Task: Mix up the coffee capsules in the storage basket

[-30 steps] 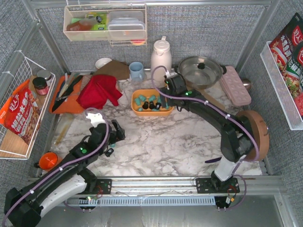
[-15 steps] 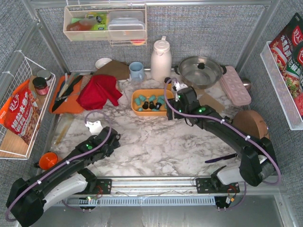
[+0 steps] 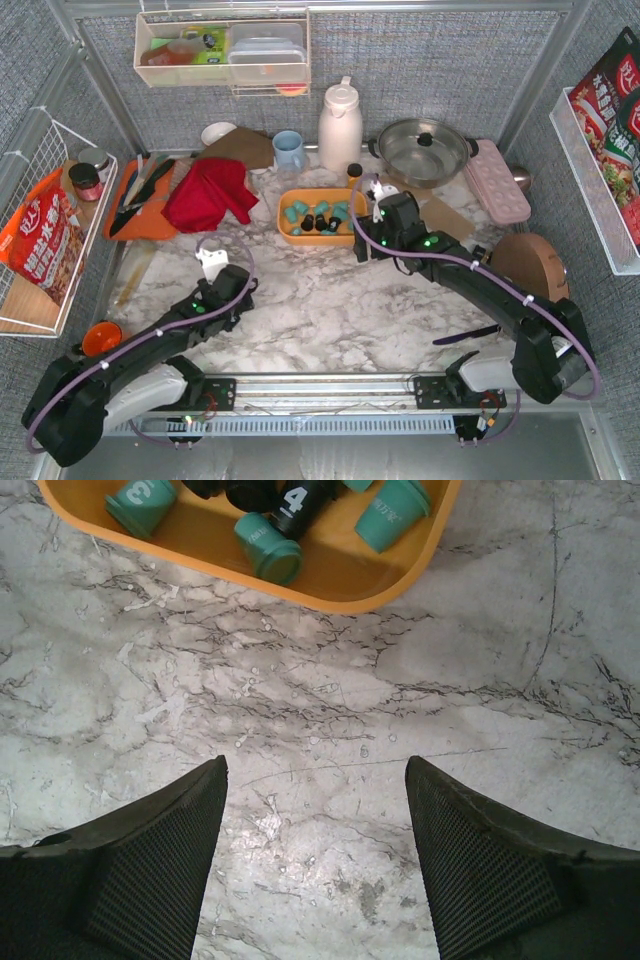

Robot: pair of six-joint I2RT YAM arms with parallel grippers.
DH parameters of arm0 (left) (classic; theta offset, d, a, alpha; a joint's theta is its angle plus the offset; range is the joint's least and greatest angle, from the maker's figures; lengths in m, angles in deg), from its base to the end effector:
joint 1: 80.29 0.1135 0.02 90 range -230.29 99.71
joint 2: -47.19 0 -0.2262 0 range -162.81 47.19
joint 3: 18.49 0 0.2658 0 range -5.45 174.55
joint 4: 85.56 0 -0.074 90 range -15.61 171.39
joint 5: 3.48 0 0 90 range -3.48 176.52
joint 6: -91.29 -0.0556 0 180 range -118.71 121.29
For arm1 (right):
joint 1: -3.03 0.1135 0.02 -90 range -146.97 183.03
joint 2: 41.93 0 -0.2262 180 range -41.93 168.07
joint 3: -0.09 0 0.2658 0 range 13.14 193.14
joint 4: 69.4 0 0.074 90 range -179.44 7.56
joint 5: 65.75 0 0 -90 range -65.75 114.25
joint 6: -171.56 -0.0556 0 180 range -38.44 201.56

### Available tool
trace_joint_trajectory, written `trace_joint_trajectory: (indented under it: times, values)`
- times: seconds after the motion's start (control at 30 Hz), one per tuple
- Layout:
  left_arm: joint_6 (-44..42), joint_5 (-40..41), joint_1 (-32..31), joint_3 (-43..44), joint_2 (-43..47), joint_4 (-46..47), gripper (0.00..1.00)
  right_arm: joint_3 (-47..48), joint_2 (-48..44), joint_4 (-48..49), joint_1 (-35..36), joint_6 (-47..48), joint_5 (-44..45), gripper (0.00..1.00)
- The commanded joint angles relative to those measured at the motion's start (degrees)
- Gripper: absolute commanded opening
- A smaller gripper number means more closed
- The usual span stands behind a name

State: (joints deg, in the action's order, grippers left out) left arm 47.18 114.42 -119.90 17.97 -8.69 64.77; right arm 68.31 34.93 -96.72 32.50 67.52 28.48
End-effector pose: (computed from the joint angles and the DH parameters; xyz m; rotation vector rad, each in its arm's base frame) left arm 0.1895 -0.1230 0.1193 -0.3384 2.2827 -0.1626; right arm 0.2947 0.1618 0.2178 -0.2563 2.2029 0.3430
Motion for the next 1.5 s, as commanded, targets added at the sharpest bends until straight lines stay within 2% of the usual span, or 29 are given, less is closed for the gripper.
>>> trace_joint_trajectory:
  times: [0.0, 0.1, 0.33, 0.5, 0.87, 1.0, 1.13, 1.47]
  values:
    - [-3.68, -0.92, 1.42, -0.21, -1.69, 3.02, 0.66, -0.42, -0.98, 1.44, 0.06, 0.55, -0.46, 0.76]
    - [-4.66, -1.99, 1.72, 0.14, -2.91, 3.81, 0.62, -0.36, -1.1, 1.38, 0.06, 0.46, -0.77, 0.76]
    - [-4.14, -4.07, 2.17, 1.56, -7.19, 3.62, 0.61, -0.25, -0.94, 1.19, 0.06, 0.42, -1.07, 0.76]
    - [-2.84, -3.94, 2.41, 3.19, -12.98, 2.43, 0.61, -0.16, -0.76, 1.36, 0.06, 0.42, -1.2, 0.76]
    - [-1.69, -3.09, 2.53, 9.04, -21.44, -1.82, 0.53, -0.24, -0.92, 0.87, 0.06, 0.77, -1.33, 0.76]
    - [-1.68, -3.19, 2.44, 9.76, -21.05, -2.4, 0.5, -0.2, -1.05, 0.75, 0.06, 0.86, -1.26, 0.76]
    - [-2.18, -3.03, 2.46, 9.81, -18.74, -2.36, 0.42, -0.08, -0.93, 0.61, 0.06, 0.86, -1.28, 0.76]
    - [-5.91, -4.64, 2.39, 11.11, -11.55, -0.66, 0.41, 0.55, -0.87, -0.16, 0.06, 0.94, -1.34, 0.76]
